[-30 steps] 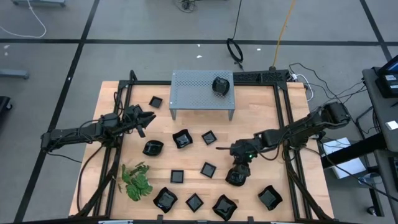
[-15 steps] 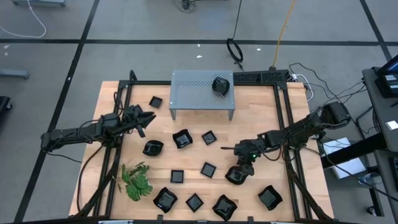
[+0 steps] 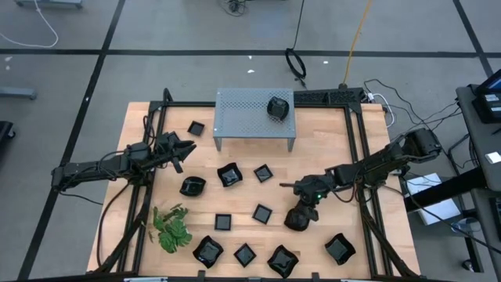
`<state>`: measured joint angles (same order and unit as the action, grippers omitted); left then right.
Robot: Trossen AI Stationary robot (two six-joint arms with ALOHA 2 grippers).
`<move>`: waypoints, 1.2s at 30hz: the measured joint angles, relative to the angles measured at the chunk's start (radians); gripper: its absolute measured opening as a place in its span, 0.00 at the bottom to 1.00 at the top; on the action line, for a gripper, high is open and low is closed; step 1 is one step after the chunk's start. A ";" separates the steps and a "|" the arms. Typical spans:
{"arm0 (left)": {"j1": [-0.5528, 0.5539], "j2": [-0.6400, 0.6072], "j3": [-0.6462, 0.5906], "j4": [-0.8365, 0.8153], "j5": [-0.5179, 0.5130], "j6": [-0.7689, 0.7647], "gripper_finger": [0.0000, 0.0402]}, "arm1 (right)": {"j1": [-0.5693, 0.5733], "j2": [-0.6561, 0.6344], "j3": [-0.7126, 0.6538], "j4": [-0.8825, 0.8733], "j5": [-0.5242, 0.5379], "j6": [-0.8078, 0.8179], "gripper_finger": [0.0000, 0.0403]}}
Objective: Pick & Place Mini shaped plates
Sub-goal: Stack the black leaf shaped plate on top of the black leaf shaped plates on the shelf
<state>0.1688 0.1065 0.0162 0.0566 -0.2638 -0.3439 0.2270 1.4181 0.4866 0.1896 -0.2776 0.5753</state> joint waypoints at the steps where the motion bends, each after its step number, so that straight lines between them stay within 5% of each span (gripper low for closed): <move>1: 0.000 0.000 0.000 0.000 0.000 0.000 0.28 | -0.006 -0.001 0.000 0.033 0.013 0.005 0.02; 10: 0.000 0.000 0.000 0.000 0.000 0.000 0.28 | -0.136 -0.114 0.000 0.260 0.172 0.006 0.00; 24: 0.000 0.000 0.000 0.000 0.000 0.000 0.28 | -0.448 -0.335 0.016 0.506 0.756 0.142 0.00; 36: 0.000 0.000 0.000 0.000 0.000 0.000 0.28 | -0.655 -0.223 0.241 0.333 0.775 0.116 0.00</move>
<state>0.1685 0.1065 0.0161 0.0566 -0.2637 -0.3439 -0.4281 1.1948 0.7277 0.5231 0.4972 0.6916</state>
